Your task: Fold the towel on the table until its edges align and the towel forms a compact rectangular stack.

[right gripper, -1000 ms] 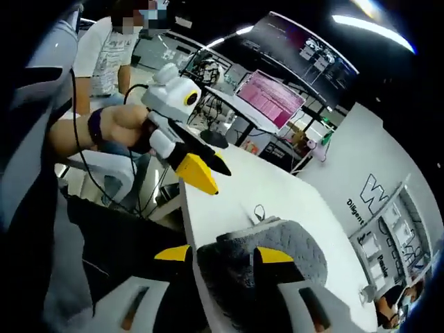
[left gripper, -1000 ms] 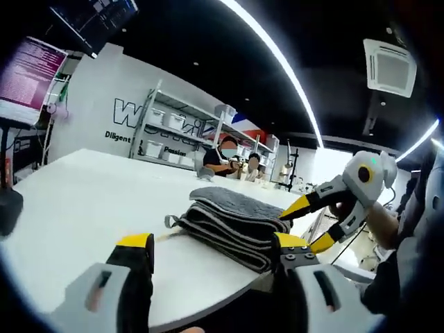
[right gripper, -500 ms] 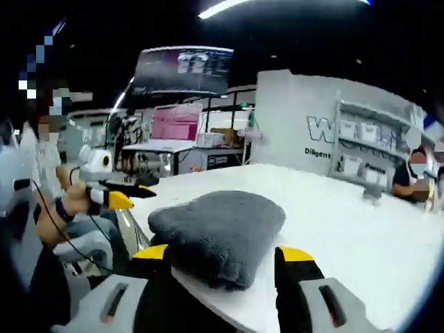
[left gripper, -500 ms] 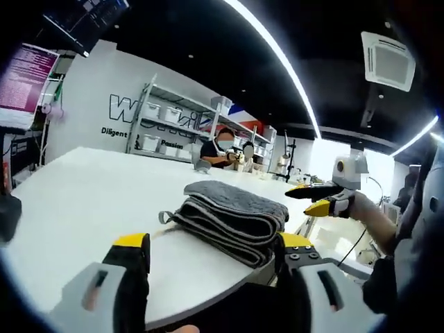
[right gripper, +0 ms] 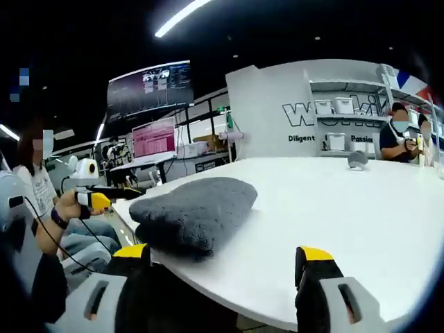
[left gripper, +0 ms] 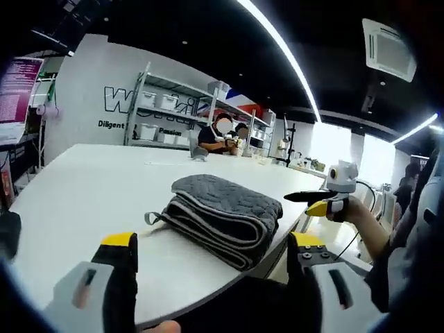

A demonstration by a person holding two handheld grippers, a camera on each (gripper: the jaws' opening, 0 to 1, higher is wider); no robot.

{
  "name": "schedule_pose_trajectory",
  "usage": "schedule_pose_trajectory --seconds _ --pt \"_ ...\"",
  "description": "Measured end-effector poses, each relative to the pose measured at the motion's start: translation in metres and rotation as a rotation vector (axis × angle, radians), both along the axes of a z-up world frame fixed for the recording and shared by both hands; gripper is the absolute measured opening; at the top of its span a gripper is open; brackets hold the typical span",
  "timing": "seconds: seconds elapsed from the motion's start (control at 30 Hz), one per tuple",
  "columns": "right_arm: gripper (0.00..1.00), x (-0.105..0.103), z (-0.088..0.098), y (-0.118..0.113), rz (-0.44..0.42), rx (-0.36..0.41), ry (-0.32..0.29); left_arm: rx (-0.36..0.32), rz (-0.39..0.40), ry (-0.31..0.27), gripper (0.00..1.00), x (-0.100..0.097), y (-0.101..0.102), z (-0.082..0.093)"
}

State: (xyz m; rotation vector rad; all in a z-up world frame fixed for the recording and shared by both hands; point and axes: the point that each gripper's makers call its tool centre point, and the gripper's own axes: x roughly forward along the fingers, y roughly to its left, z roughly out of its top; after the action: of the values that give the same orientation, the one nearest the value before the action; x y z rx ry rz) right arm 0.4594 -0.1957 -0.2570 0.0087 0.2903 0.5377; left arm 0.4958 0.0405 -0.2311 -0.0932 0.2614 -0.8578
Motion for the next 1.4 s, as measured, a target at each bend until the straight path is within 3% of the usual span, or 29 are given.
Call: schedule_pose_trajectory --seconds 0.17,0.43,0.57,0.67,0.87,1.0,1.4 --pt "0.96 -0.002 -0.008 0.002 0.014 -0.058 0.01 -0.002 0.035 0.01 0.97 0.0 -0.002 -0.006" --pt "0.99 -0.006 -0.004 0.007 0.029 -0.062 0.011 0.02 -0.002 0.011 0.99 -0.007 -0.018 -0.014" --pt "0.99 -0.005 -0.002 0.007 0.019 -0.052 0.019 0.001 -0.012 0.019 0.99 -0.007 -0.019 -0.018" --pt "0.99 -0.002 0.006 0.005 -0.01 -0.059 -0.01 -0.009 0.0 0.039 0.99 -0.005 -0.014 -0.018" --pt "0.99 -0.004 0.01 0.004 -0.024 -0.035 -0.021 -0.026 0.037 0.003 0.99 -0.005 -0.006 -0.008" --pt "0.99 -0.003 0.01 0.002 -0.035 -0.049 -0.022 -0.023 0.017 -0.002 0.99 -0.007 -0.01 -0.008" --pt "0.99 0.001 0.012 0.005 -0.035 0.005 -0.033 0.0 -0.009 0.001 0.99 -0.008 -0.019 -0.015"
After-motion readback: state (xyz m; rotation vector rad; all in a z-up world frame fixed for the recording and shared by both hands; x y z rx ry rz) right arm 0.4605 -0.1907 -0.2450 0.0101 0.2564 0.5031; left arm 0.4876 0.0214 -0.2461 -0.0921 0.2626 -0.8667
